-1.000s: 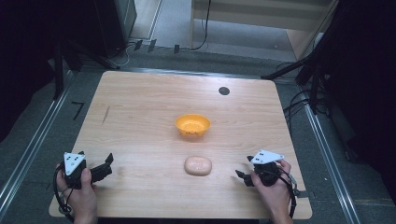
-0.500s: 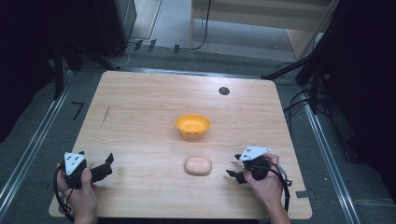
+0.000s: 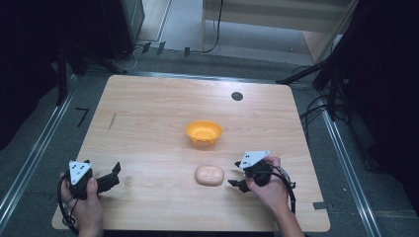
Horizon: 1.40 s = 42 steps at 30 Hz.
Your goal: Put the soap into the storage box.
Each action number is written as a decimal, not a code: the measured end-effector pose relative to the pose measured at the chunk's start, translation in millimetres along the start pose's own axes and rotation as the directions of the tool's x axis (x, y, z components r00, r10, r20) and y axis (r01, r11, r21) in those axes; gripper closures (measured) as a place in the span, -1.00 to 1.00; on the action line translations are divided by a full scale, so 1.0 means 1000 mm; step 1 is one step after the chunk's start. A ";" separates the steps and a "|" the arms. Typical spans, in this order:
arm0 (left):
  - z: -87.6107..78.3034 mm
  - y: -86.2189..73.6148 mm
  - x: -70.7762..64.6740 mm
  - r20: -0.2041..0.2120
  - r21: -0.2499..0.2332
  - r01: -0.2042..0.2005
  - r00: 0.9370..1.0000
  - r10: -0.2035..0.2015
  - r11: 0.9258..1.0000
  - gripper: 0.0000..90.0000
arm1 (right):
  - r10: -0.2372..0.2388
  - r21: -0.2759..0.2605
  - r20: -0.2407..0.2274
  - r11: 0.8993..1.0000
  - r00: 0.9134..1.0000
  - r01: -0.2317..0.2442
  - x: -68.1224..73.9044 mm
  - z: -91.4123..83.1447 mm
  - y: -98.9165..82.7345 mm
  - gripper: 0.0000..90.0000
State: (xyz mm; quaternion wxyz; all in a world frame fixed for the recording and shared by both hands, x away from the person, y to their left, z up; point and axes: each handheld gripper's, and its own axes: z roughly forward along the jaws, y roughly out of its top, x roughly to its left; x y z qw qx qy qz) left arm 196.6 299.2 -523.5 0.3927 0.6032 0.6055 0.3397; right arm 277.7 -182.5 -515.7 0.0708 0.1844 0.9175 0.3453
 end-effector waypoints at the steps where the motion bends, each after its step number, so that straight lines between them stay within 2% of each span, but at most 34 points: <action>1: 0.000 0.000 0.000 0.000 0.000 0.000 1.000 0.000 1.000 -1.00 | -0.002 0.008 -0.005 1.000 1.000 0.002 0.001 0.002 0.001 -0.27; 6: 0.000 0.000 0.000 0.001 0.002 -0.001 1.000 0.001 1.000 -1.00 | -0.016 0.014 -0.026 1.000 1.000 0.016 0.003 0.010 0.007 -0.28; 12: 0.000 0.000 0.000 0.002 0.003 0.002 1.000 -0.002 1.000 -1.00 | -0.062 0.034 -0.045 0.997 0.997 0.063 0.004 0.015 0.021 -0.30; 14: 0.000 0.000 0.000 0.002 0.002 0.001 1.000 -0.001 1.000 -1.00 | -0.064 0.037 -0.059 0.997 0.996 0.066 0.005 0.016 0.026 -0.32; 17: 0.000 0.000 0.000 0.003 0.005 0.004 1.000 -0.004 1.000 -1.00 | -0.088 0.050 -0.068 0.995 0.994 0.092 0.006 0.021 0.031 -0.35; 25: 0.001 0.000 0.000 0.004 0.004 0.008 1.000 -0.008 1.000 -1.00 | -0.118 0.079 -0.097 0.989 0.988 0.126 0.011 0.031 0.042 -0.40; 42: 0.001 0.000 0.001 0.007 0.003 0.008 1.000 -0.008 1.000 -1.00 | -0.134 0.107 -0.135 0.983 0.982 0.149 0.013 0.049 0.050 -0.38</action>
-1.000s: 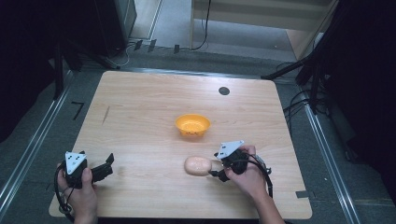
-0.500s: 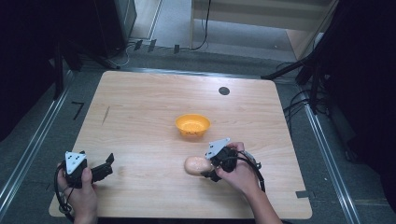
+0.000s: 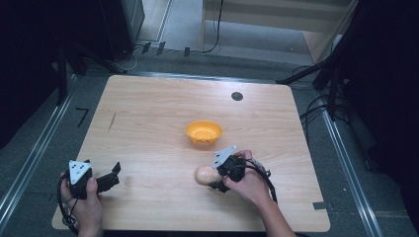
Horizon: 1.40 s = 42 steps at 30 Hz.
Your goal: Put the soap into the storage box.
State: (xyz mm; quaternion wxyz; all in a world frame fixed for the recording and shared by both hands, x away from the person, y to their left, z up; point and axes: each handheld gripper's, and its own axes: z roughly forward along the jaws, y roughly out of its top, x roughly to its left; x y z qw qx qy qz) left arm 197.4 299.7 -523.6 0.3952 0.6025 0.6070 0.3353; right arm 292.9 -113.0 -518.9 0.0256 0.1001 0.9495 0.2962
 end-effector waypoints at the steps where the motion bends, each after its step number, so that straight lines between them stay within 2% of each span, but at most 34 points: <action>1: 0.000 0.000 0.000 0.000 0.000 -0.001 1.000 0.001 1.000 -1.00 | 0.001 -0.002 0.004 1.000 1.000 -0.001 0.000 0.001 0.000 -0.37; 19: 0.000 0.000 0.000 0.001 0.001 -0.003 1.000 0.003 1.000 -1.00 | 0.002 -0.009 0.002 1.000 1.000 -0.002 -0.001 0.004 -0.002 -0.32; 28: 0.000 0.000 0.000 0.000 0.001 -0.002 1.000 0.002 1.000 -1.00 | 0.017 -0.005 0.010 1.000 1.000 -0.017 0.000 0.003 -0.002 -0.26; 42: 0.000 0.000 0.001 0.001 0.002 0.003 1.000 -0.003 1.000 -1.00 | -0.005 -0.007 0.012 1.000 1.000 0.005 0.000 0.001 -0.002 -0.26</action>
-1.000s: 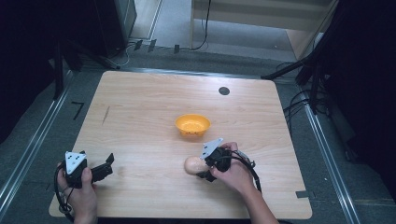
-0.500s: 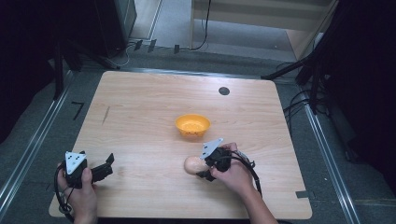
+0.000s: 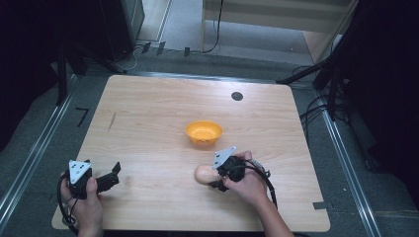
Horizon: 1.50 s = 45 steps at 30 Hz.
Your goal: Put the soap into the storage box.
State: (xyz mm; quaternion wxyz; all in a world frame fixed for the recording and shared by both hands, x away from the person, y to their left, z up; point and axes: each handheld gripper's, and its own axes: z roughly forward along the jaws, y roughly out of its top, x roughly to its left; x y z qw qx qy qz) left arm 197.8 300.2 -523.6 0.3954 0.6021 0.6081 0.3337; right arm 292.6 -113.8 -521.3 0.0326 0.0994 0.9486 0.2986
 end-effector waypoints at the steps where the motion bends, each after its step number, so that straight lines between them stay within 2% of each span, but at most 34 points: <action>1: 0.000 0.000 0.000 0.000 0.000 0.000 1.000 0.000 1.000 -1.00 | 0.000 0.000 0.000 1.000 1.000 0.000 0.000 0.000 0.000 -0.26; 9: 0.000 0.000 0.000 -0.002 0.000 0.000 1.000 0.000 1.000 -1.00 | -0.011 0.008 0.005 1.000 1.000 0.011 -0.001 -0.005 -0.001 -0.26; 33: 0.000 0.000 0.000 -0.001 0.000 0.001 1.000 -0.001 1.000 -1.00 | -0.035 0.013 -0.040 0.999 0.999 0.036 -0.004 -0.010 0.007 -0.25; 45: 0.000 0.000 0.000 -0.001 0.000 0.001 1.000 -0.001 1.000 -1.00 | -0.040 0.008 -0.036 0.999 0.999 0.041 -0.010 -0.018 0.012 -0.25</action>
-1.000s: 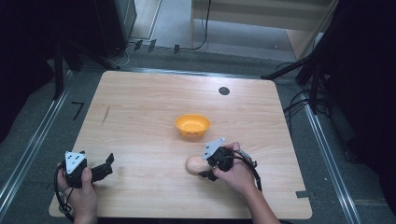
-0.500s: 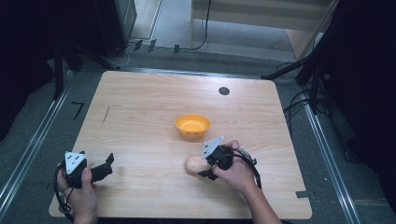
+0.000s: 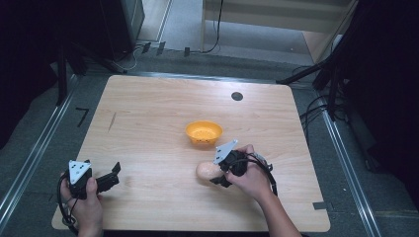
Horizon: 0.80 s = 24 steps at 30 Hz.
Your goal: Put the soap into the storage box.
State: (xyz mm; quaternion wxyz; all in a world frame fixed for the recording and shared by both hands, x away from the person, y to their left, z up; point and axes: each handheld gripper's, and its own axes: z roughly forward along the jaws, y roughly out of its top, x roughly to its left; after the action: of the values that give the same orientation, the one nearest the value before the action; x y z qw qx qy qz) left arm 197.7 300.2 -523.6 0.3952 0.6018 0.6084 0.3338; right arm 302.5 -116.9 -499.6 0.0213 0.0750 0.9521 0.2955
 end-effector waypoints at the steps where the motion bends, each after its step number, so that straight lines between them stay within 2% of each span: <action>1: 0.000 0.000 0.000 0.001 0.000 0.000 1.000 0.000 1.000 -1.00 | -0.004 -0.004 0.003 1.000 1.000 0.004 -0.001 -0.001 0.000 -0.25; 10: 0.000 0.000 0.000 0.001 0.001 0.000 1.000 0.000 1.000 -1.00 | 0.018 -0.024 0.015 1.000 1.000 -0.018 -0.010 -0.010 0.001 -0.25; 24: 0.000 0.000 0.001 0.002 0.002 -0.001 1.000 0.001 1.000 -1.00 | 0.018 -0.031 0.025 0.999 1.000 -0.017 -0.020 -0.017 0.007 -0.25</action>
State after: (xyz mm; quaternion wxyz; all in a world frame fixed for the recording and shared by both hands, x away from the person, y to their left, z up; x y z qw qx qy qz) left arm 197.7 300.8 -523.4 0.3950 0.6027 0.6083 0.3328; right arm 321.3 -123.3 -481.6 0.0318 0.0865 0.9465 0.3092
